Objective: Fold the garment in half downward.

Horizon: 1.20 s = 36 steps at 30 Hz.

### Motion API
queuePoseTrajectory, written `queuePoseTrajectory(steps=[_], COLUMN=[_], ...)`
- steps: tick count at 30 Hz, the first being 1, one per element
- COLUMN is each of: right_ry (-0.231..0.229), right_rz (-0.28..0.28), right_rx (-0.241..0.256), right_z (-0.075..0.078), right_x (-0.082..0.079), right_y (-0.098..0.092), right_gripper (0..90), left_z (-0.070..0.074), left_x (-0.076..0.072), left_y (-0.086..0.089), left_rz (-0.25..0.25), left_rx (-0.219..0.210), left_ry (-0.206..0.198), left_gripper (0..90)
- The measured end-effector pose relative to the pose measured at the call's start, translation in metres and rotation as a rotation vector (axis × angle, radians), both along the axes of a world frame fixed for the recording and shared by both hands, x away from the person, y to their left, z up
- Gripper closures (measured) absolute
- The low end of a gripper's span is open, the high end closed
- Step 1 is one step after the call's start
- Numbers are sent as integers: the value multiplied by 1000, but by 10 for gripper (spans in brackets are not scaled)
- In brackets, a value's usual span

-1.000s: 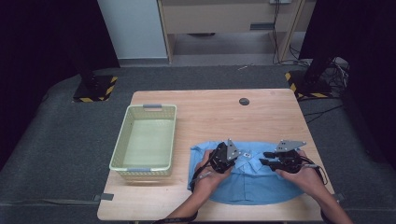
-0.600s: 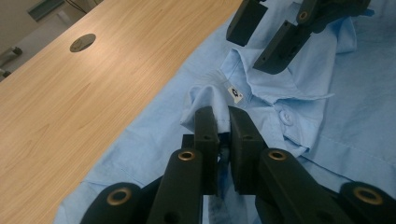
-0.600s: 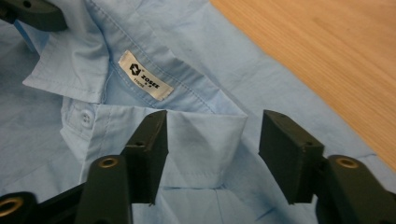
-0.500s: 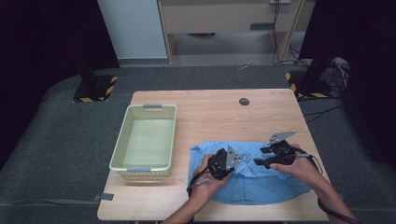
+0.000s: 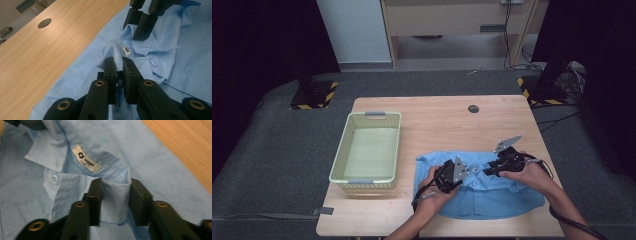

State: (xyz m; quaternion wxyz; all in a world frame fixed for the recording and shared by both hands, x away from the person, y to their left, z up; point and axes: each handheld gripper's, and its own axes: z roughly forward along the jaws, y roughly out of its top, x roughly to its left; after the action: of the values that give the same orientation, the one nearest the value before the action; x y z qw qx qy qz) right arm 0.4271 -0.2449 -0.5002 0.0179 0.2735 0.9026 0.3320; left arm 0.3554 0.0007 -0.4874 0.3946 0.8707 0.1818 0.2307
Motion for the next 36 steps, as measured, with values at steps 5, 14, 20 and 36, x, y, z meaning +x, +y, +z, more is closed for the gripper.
queuePoseTrajectory(steps=[5, 14, 20, 36], right_ry=[-76, -286, -363, -422], right_rz=[4, -1, -23, -12], right_rx=[7, 43, 55, 37], right_z=[9, 16, 13, 5], right_x=[-15, -64, -87, -111], right_y=[-3, -9, -10, -9], right_gripper=[842, 868, 867, 867], left_z=[1, -1, -4, -14], left_x=[0, -5, -14, -4], left_y=[3, 7, 14, 22], left_rz=[12, 9, 10, 18], left_rx=[-5, -2, 7, -5], left_ry=[8, 41, 52, 145], left_gripper=[834, 795, 735, 335])
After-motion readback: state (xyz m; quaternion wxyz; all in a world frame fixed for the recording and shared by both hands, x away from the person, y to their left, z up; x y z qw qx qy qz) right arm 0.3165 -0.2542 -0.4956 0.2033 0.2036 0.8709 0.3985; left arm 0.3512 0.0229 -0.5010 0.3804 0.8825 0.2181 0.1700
